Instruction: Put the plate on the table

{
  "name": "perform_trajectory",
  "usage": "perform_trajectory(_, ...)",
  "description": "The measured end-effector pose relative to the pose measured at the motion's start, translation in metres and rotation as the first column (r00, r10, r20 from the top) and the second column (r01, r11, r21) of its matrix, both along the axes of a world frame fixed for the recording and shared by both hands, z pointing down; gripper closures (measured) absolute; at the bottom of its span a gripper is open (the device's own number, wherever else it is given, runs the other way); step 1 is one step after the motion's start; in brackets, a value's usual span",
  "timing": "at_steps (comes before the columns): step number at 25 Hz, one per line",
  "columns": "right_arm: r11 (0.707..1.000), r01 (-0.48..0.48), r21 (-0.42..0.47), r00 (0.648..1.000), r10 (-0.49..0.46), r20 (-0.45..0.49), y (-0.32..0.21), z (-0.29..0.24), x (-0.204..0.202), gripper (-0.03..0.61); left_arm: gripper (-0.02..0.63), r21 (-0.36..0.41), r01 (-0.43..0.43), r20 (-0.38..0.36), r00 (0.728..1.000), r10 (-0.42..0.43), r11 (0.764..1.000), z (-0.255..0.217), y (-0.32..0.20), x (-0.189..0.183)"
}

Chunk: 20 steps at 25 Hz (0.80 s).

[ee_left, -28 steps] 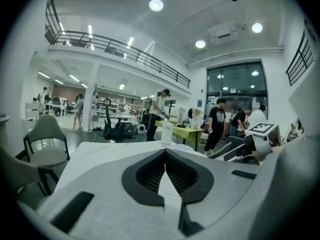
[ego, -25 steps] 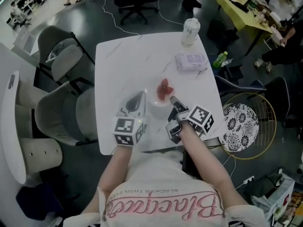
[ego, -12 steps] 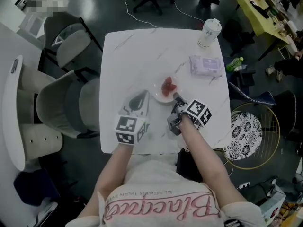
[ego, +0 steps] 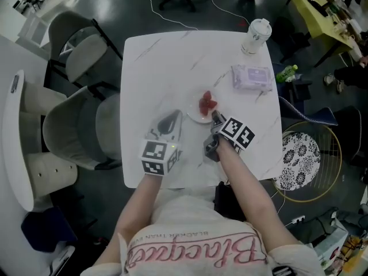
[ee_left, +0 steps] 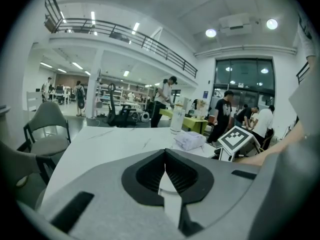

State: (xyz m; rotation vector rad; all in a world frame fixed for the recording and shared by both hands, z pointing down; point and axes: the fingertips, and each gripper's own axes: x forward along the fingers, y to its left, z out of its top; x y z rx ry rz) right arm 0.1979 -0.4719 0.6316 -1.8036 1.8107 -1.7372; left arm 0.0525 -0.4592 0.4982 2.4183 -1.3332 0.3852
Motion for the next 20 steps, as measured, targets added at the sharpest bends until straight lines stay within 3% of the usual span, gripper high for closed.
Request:
perform_trajectory(4, 0.996, 0.079, -0.029, 0.982, -0.083, -0.167, -0.001, 0.002, 0.001, 0.523, 0.611, -0.008, -0.015, 0.0, 1.0, 0.015, 1.0, 0.003, -0.003, 0.001)
perform_trajectory(9, 0.98, 0.194, -0.045, 0.92, -0.198, -0.337, 0.0, 0.002, 0.002, 0.496, 0.611, -0.016, -0.023, 0.012, 1.0, 0.023, 1.0, 0.008, -0.004, 0.006)
perform_trajectory(15, 0.975, 0.223, -0.02, 0.884, -0.211, -0.418, -0.001, -0.006, 0.007, 0.468, 0.611, -0.004, -0.028, 0.014, 1.0, 0.028, 1.0, 0.006, -0.002, 0.005)
perform_trajectory(20, 0.956, 0.278, 0.096, 0.872, -0.209, -0.443, 0.006, -0.045, 0.013, 0.465, 0.611, 0.019, -0.035, 0.005, 0.999, 0.035, 0.999, -0.003, 0.005, 0.006)
